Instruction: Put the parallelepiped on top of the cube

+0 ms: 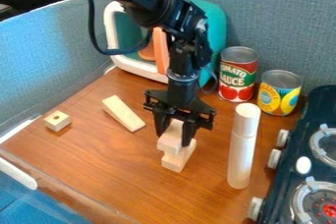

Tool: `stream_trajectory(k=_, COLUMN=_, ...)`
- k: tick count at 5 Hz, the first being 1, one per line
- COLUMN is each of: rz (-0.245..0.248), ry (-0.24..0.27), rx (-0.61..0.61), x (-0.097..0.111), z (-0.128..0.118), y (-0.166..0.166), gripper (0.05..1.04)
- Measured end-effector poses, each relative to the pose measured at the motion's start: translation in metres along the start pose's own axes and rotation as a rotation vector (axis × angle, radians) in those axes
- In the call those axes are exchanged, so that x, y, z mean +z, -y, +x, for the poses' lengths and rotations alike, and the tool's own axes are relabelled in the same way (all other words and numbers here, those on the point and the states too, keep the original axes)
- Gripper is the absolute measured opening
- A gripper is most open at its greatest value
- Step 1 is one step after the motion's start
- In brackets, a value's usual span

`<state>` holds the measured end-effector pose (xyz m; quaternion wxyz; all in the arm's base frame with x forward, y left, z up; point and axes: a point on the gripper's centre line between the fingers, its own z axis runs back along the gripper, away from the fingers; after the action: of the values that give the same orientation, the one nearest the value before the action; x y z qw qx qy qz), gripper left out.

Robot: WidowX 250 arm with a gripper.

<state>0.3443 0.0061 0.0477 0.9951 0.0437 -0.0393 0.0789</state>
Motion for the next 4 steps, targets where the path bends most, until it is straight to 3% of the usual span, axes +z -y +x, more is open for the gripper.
stream_trajectory(k=1, rz=-0.006, ry=-0.001, rx=0.011, x=-0.0054, z=0.0012, y=-0.0024, gripper=0.544)
stream_trajectory(k=2, rz=-0.013, ry=-0.005, rx=0.026, x=-0.007, z=0.0003, y=-0.0033, gripper=0.621)
stream_trajectory(k=3, rz=-0.022, ry=-0.012, rx=0.048, x=-0.0103, z=-0.0033, y=-0.0024, gripper=0.932)
stream_trajectory(k=4, rz=-0.023, ry=-0.008, rx=0.071, x=-0.0119, z=-0.0043, y=-0.002, gripper=1.012)
